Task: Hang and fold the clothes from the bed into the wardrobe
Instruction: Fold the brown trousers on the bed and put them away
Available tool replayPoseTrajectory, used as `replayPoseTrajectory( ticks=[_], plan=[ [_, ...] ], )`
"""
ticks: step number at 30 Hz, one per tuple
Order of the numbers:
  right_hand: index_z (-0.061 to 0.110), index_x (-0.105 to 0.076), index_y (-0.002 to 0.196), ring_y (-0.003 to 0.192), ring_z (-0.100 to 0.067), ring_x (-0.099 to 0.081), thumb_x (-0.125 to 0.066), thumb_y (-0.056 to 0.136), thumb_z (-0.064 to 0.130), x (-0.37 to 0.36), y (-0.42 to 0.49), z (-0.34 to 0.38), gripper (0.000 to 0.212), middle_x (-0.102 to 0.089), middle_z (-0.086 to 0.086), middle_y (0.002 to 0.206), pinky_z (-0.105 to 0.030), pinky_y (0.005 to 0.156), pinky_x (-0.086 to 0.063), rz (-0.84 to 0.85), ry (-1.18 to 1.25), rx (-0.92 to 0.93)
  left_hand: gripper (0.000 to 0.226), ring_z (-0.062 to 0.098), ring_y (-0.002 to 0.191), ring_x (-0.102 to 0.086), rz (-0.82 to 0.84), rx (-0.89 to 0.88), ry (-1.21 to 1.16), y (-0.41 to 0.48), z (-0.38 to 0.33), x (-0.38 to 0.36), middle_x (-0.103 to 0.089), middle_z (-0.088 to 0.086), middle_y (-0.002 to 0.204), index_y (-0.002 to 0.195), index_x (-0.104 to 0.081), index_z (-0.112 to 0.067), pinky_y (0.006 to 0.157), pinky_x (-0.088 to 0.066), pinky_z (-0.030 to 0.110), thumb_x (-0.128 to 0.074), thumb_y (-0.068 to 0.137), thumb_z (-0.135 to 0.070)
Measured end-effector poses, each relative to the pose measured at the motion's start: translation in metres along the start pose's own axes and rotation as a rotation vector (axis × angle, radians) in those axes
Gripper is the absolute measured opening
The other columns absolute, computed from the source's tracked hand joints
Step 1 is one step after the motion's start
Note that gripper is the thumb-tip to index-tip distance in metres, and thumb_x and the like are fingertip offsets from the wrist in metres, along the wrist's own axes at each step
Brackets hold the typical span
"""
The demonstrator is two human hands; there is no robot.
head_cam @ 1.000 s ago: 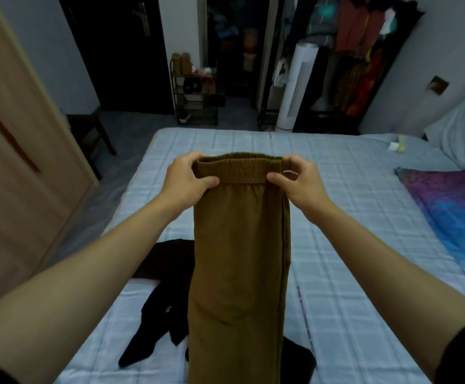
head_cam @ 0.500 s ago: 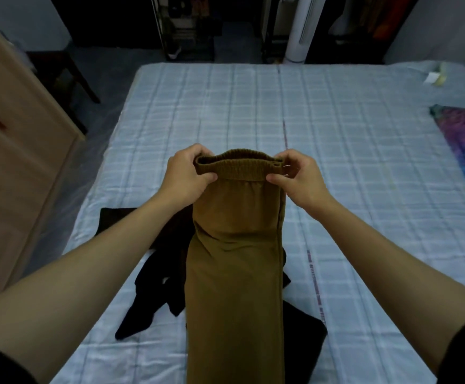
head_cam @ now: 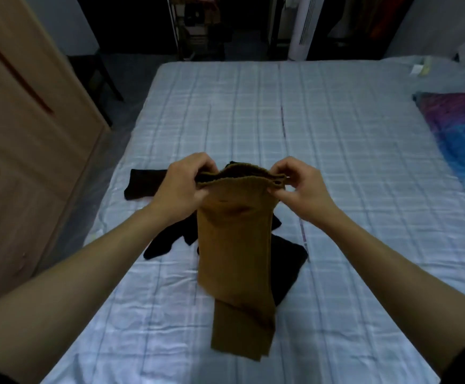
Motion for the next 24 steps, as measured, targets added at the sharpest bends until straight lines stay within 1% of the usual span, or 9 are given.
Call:
replayPoseTrajectory(
  ticks=[5, 8, 10, 12, 15, 17, 19, 22, 24],
  plan=[
    [0.008, -0.065, 0.095, 0.089, -0.02, -0.064, -0.076, 0.072, -0.004, -0.024, -0.099, 0.003, 0.028, -0.065, -0.004, 0.094, -0.046, 0.081, -0.054, 0.079, -0.159, 0.068, 0.032, 0.018, 0.087, -0.06, 0.04, -0.049, 0.024, -0.103, -0.021, -0.024, -0.062, 0.004, 0.095, 0.097, -0.063, -0.007, 0.076, -0.053, 0.037, -0.077, 0.072, 0.007],
    [0.008, -0.062, 0.095, 0.083, -0.013, -0.056, -0.073, 0.07, -0.007, -0.046, -0.166, -0.006, 0.031, -0.059, -0.001, 0.093, -0.03, 0.074, -0.05, 0.145, -0.245, 0.048, 0.04, 0.025, 0.089, -0.06, 0.126, -0.089, 0.039, -0.165, -0.022, -0.053, -0.06, 0.009, 0.098, 0.099, -0.062, -0.003, 0.074, -0.054, 0.043, -0.076, 0.065, 0.016],
    [0.008, -0.06, 0.095, 0.081, -0.012, -0.051, -0.071, 0.069, -0.008, -0.068, -0.206, -0.026, 0.033, -0.054, 0.0, 0.094, -0.025, 0.072, -0.046, 0.191, -0.307, 0.037, 0.043, 0.026, 0.089, -0.059, 0.171, -0.113, 0.062, -0.206, -0.013, -0.079, -0.06, 0.01, 0.099, 0.099, -0.063, -0.003, 0.074, -0.053, 0.042, -0.075, 0.062, 0.016],
    [0.008, -0.059, 0.095, 0.082, -0.014, -0.05, -0.071, 0.067, -0.008, -0.096, -0.245, -0.055, 0.035, -0.053, -0.001, 0.095, -0.029, 0.071, -0.048, 0.211, -0.372, 0.02, 0.043, 0.022, 0.089, -0.056, 0.214, -0.123, 0.083, -0.246, 0.003, -0.109, -0.062, 0.009, 0.1, 0.096, -0.063, -0.004, 0.076, -0.051, 0.034, -0.076, 0.061, 0.015],
    [0.01, -0.063, 0.103, 0.085, -0.021, -0.056, -0.075, 0.067, -0.004, -0.142, -0.289, -0.105, 0.041, -0.059, -0.004, 0.102, -0.034, 0.071, -0.053, 0.262, -0.504, 0.019, 0.037, 0.015, 0.087, -0.05, 0.273, -0.167, 0.115, -0.294, 0.037, -0.153, -0.066, 0.008, 0.099, 0.09, -0.065, -0.005, 0.076, -0.042, 0.024, -0.079, 0.061, 0.015],
    [0.01, -0.066, 0.112, 0.087, -0.025, -0.061, -0.076, 0.067, -0.003, -0.17, -0.31, -0.136, 0.049, -0.063, -0.008, 0.108, -0.036, 0.072, -0.055, 0.313, -0.606, 0.071, 0.037, 0.017, 0.085, -0.051, 0.29, -0.192, 0.151, -0.316, 0.059, -0.18, -0.067, 0.008, 0.099, 0.089, -0.066, -0.006, 0.073, -0.042, 0.025, -0.077, 0.062, 0.015],
    [0.01, -0.067, 0.118, 0.086, -0.028, -0.063, -0.073, 0.068, -0.005, -0.192, -0.325, -0.167, 0.052, -0.064, -0.011, 0.109, -0.038, 0.072, -0.056, 0.334, -0.642, 0.063, 0.041, 0.02, 0.081, -0.055, 0.317, -0.216, 0.2, -0.332, 0.081, -0.207, -0.067, 0.008, 0.098, 0.09, -0.067, -0.008, 0.068, -0.044, 0.028, -0.076, 0.058, 0.015],
    [0.01, -0.07, 0.115, 0.081, -0.029, -0.064, -0.072, 0.067, -0.008, -0.211, -0.334, -0.205, 0.051, -0.065, -0.011, 0.105, -0.036, 0.067, -0.055, 0.307, -0.696, 0.044, 0.047, 0.024, 0.077, -0.061, 0.375, -0.241, 0.274, -0.346, 0.106, -0.246, -0.067, 0.008, 0.095, 0.091, -0.068, -0.01, 0.063, -0.05, 0.03, -0.078, 0.051, 0.013],
    [0.009, -0.071, 0.112, 0.08, -0.029, -0.064, -0.073, 0.066, -0.009, -0.219, -0.337, -0.222, 0.05, -0.065, -0.012, 0.102, -0.037, 0.065, -0.055, 0.274, -0.734, 0.04, 0.049, 0.026, 0.079, -0.063, 0.403, -0.235, 0.291, -0.352, 0.117, -0.267, -0.067, 0.01, 0.096, 0.093, -0.069, -0.009, 0.064, -0.052, 0.031, -0.079, 0.049, 0.011]
  ],
)
Point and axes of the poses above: each hand's wrist, its own y-axis towards the middle knuckle, its own x-axis out of the back of the hand, z = x × y, the point moved 4 cm from there along y, towards the middle knuckle
